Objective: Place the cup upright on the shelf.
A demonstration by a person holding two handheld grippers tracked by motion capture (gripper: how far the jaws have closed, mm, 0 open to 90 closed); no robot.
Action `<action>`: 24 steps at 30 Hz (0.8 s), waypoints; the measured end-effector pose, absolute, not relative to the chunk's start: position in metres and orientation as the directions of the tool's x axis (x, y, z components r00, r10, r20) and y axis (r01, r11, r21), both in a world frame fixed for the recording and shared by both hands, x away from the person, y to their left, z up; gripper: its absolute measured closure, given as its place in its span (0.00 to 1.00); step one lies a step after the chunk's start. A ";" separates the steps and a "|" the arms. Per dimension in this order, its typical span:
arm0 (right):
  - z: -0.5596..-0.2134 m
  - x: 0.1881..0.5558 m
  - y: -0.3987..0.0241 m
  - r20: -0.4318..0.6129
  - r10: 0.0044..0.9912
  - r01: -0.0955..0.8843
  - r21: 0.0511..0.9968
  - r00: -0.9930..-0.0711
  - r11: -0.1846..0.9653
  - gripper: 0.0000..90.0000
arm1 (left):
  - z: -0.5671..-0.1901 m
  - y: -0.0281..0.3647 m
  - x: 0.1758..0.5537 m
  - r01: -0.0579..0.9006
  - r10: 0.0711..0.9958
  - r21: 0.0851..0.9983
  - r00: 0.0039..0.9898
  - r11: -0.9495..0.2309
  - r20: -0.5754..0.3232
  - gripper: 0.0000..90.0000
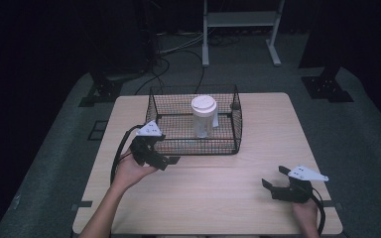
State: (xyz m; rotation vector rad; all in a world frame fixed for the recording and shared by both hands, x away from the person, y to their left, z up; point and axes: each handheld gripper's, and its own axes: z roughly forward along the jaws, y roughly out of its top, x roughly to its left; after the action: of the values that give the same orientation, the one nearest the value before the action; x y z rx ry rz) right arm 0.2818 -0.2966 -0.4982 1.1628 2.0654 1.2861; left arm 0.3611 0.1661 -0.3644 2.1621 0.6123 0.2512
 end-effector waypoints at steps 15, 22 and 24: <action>-0.498 0.282 -0.297 0.059 0.834 0.421 0.882 -0.549 0.214 0.14 | -0.379 0.174 0.345 0.333 0.515 0.789 0.857 -0.516 -0.025 0.00; -0.498 0.282 -0.297 0.060 0.834 0.420 0.882 -0.548 0.213 0.14 | -0.384 0.177 0.338 0.330 0.517 0.792 0.856 -0.513 -0.022 0.00; -0.498 0.282 -0.297 0.061 0.834 0.420 0.883 -0.549 0.212 0.14 | -0.386 0.178 0.337 0.332 0.518 0.792 0.855 -0.512 -0.024 0.00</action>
State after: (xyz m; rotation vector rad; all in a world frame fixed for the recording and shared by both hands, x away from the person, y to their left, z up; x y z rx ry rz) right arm 0.2815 -0.2965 -0.4982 1.1607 2.0615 1.2891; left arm 0.3370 0.1785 -0.3861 2.1546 0.6152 0.2707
